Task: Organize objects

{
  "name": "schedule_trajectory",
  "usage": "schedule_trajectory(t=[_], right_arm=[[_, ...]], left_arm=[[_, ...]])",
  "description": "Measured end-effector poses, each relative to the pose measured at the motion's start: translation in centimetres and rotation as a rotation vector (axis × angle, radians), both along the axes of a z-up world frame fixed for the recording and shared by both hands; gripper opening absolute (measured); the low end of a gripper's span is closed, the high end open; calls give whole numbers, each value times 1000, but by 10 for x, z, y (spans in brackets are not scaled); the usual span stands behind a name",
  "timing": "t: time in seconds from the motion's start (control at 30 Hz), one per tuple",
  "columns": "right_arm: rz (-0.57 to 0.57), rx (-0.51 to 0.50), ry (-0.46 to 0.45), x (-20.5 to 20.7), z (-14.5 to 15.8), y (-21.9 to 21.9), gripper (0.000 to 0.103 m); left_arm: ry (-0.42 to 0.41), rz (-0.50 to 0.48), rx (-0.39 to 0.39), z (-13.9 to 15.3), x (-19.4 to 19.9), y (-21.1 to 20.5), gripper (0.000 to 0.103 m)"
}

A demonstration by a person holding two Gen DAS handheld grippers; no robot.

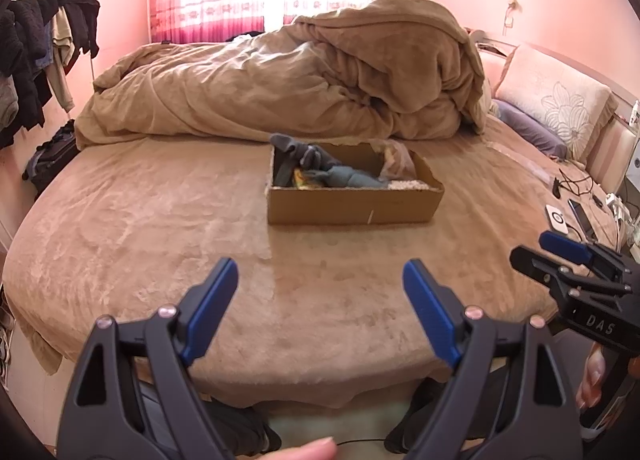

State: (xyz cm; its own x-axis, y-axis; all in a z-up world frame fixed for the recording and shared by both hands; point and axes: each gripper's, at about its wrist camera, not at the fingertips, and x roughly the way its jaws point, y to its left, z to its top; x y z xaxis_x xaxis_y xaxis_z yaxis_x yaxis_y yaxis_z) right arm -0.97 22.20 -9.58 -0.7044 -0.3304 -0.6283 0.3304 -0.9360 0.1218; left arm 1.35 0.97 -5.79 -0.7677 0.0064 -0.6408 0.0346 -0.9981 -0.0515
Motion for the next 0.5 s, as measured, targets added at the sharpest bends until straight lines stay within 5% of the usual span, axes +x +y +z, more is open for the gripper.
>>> schedule_trajectory(t=[0.5], right_arm=[[5, 6, 1, 1, 0, -1, 67]], left_arm=[[1, 6, 7, 2, 2, -3, 86]])
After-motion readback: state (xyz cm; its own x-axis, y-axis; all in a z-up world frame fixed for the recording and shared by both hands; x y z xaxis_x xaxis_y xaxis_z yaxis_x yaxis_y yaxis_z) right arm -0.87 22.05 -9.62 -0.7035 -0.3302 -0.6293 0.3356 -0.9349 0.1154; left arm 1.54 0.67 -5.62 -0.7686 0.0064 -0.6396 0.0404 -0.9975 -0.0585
